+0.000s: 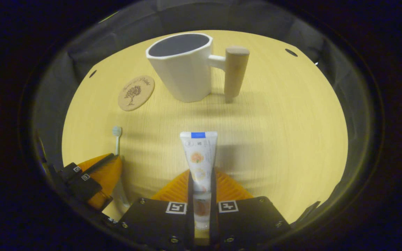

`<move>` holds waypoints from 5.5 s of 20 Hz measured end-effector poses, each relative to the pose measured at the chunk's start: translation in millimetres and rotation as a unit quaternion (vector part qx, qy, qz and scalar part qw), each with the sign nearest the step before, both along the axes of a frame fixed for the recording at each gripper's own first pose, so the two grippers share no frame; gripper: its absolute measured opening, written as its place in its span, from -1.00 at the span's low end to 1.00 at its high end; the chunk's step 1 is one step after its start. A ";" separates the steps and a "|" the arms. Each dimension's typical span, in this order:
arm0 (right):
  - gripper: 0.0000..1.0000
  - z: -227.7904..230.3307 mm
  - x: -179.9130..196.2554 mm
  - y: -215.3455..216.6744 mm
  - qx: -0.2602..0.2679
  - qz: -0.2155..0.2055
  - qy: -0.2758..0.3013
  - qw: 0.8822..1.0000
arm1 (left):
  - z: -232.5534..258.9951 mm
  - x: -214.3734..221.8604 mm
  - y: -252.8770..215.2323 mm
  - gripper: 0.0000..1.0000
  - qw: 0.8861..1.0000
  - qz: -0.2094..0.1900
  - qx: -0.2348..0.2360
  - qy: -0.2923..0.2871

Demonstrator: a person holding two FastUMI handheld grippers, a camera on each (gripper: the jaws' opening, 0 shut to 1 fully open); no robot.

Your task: Put the toothbrush and toothpaste on the desktop into the cup, then pick up the cup and place it on the coaster on the desktop.

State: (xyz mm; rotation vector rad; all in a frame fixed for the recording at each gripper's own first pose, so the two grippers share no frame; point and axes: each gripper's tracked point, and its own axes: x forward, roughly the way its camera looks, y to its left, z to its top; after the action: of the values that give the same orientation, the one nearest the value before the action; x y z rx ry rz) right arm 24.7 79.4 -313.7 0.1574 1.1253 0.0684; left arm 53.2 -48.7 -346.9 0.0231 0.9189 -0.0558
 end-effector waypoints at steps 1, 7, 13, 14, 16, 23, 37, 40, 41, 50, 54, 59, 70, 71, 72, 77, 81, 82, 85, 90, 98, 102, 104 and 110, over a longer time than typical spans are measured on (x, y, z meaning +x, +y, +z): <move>-0.86 -3.3 -0.5 0.7 0.009 -0.004 0.003 1.000 | -0.4 -0.1 -0.6 -0.84 1.000 0.004 -0.002 -0.002; -0.85 -2.6 -7.3 -2.8 0.046 -0.020 -0.010 0.999 | 3.5 5.6 16.6 -0.84 0.999 0.010 -0.019 -0.030; -0.85 33.7 -3.9 -4.1 0.057 -0.013 -0.062 0.996 | 17.5 10.3 49.0 -0.84 0.996 0.013 -0.024 -0.084; -0.85 43.5 -1.9 -5.7 0.060 -0.012 -0.075 0.995 | 17.2 9.2 53.1 -0.84 0.995 0.014 -0.026 -0.096; -0.85 65.1 5.2 -8.1 0.063 -0.011 -0.105 0.992 | 26.8 5.4 65.4 -0.84 0.992 0.018 -0.030 -0.122; -0.85 129.9 43.6 -2.7 0.080 -0.005 -0.186 0.979 | 66.4 -37.3 125.8 -0.85 0.980 0.030 -0.046 -0.189; -0.86 194.4 162.9 7.7 0.115 -0.031 -0.275 0.954 | 74.8 -150.0 134.5 -0.85 0.969 0.035 -0.059 -0.237; -0.85 188.2 186.0 7.0 0.116 -0.046 -0.281 0.952 | 81.7 -171.0 136.5 -0.85 0.968 0.040 -0.057 -0.240; -0.86 183.2 191.9 6.2 0.112 -0.048 -0.281 0.952 | 88.4 -178.2 137.1 -0.85 0.968 0.040 -0.054 -0.243; -0.85 157.2 207.8 10.5 0.068 -0.048 -0.337 0.938 | 129.6 -200.8 133.7 -0.85 0.970 0.056 -0.054 -0.232; -0.86 147.0 201.5 8.9 0.068 -0.058 -0.347 0.934 | 146.2 -202.3 144.9 -0.84 0.970 0.065 -0.055 -0.228; -0.58 145.3 195.8 8.8 0.060 -0.048 -0.348 0.935 | 161.2 -197.7 150.5 -0.84 0.968 0.065 -0.053 -0.236; 0.12 161.6 155.5 9.5 0.058 -0.035 -0.355 0.932 | 253.1 -205.7 123.7 -0.85 0.958 0.044 -0.064 -0.277; 0.12 169.3 152.7 6.0 0.061 -0.039 -0.361 0.930 | 264.5 -219.4 113.5 -0.85 0.956 0.041 -0.066 -0.282; 0.12 176.4 149.2 2.3 0.064 -0.044 -0.368 0.927 | 273.8 -243.5 100.1 -0.84 0.955 0.038 -0.066 -0.286; 0.12 196.0 130.3 -27.7 0.056 -0.065 -0.383 0.920 | 342.3 -297.4 49.5 -0.85 0.948 0.006 -0.082 -0.308; 0.12 195.6 106.9 -55.2 0.051 -0.089 -0.382 0.918 | 398.5 -244.2 -17.8 -0.85 0.939 -0.032 -0.106 -0.325; 0.07 192.4 99.0 -61.9 0.051 -0.095 -0.379 0.919 | 407.6 -220.0 -34.0 -0.87 0.937 -0.041 -0.115 -0.327; 0.12 181.7 75.6 -85.7 0.041 -0.108 -0.368 0.923 | 376.3 -162.5 -28.9 -0.86 0.923 -0.061 -0.149 -0.350; 0.12 161.1 42.5 -130.0 0.026 -0.130 -0.348 0.928 | 358.7 -98.8 -56.8 -0.85 0.911 -0.082 -0.184 -0.360; 0.12 136.5 25.9 -179.7 0.024 -0.132 -0.322 0.937 | 359.5 -46.7 -91.2 -0.87 0.896 -0.075 -0.190 -0.393; 0.12 124.9 19.8 -201.3 0.019 -0.124 -0.311 0.942 | 355.5 -24.8 -97.8 -0.86 0.892 -0.043 -0.184 -0.410; 0.12 119.1 15.1 -213.4 0.016 -0.126 -0.307 0.943 | 352.6 -19.4 -95.8 -0.87 0.888 -0.022 -0.176 -0.424; 0.13 99.8 2.4 -233.4 0.016 -0.139 -0.289 0.947 | 341.1 -21.9 -98.1 -0.87 0.872 0.004 -0.135 -0.471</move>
State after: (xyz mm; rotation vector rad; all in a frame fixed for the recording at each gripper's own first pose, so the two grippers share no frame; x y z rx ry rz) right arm 27.0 -154.0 -214.0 0.3030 0.5088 -0.1141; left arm 31.3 -146.8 -5.8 -0.2014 -0.0775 -0.1496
